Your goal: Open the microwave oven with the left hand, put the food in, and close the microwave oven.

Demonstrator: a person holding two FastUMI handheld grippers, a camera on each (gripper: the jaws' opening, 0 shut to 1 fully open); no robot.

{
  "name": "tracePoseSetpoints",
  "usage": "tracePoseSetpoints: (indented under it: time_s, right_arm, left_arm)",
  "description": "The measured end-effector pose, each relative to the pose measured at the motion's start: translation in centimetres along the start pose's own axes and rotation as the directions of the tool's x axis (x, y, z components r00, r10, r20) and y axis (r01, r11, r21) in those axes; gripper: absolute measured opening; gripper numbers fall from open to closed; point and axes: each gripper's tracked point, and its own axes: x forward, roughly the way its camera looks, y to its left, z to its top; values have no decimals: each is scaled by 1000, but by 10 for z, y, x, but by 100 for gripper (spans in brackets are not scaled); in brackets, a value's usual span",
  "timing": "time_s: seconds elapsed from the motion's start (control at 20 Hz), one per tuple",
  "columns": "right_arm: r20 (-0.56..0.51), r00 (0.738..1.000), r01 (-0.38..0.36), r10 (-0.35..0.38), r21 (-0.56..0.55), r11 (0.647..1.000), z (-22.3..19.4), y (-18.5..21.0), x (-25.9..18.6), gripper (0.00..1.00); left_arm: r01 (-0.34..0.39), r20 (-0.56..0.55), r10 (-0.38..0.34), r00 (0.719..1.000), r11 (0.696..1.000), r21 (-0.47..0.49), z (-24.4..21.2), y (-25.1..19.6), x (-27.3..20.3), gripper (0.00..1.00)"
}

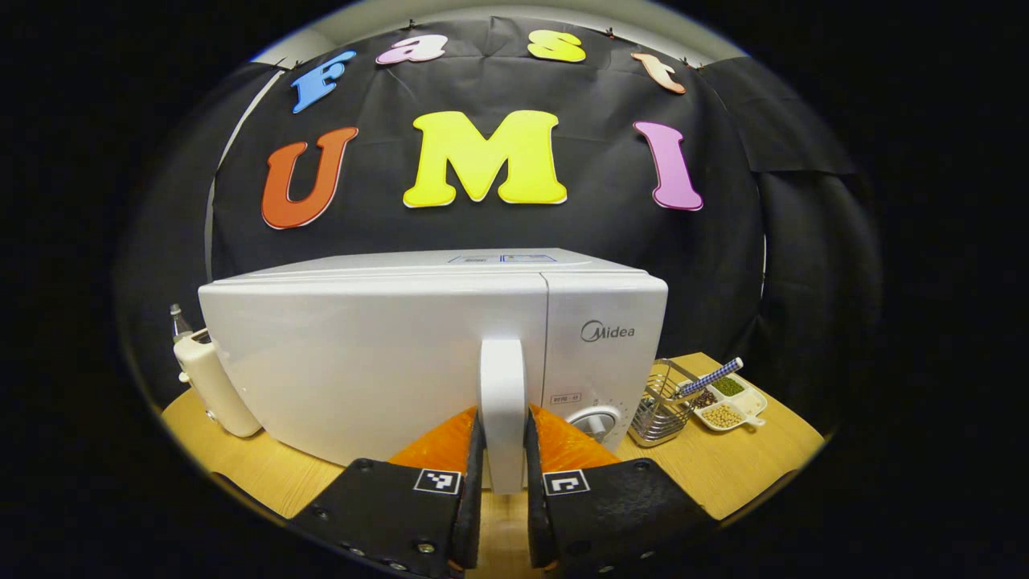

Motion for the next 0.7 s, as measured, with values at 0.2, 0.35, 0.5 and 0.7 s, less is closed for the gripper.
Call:
tracePoseSetpoints:
  time_s: [0.2,0.35,0.5,0.7]
  right_arm:
    - [1,1000,-22,22,5,1000,0,8,2,100]
    - [23,999,-49,49,0,999,5,20,6,92]
    - [19,993,-113,114,-31,993,10,42,19,100]
    - [22,975,-220,223,-93,971,29,79,34,92]
  left_arm:
    - [15,-9,-16,1000,1000,-12,-4,1,-1,12]
    - [31,-20,-31,999,999,9,-4,1,-1,11]
    - [45,-26,-45,999,999,-7,-4,1,-1,11]
    - [72,-35,-73,997,997,-20,-10,3,-28,11]
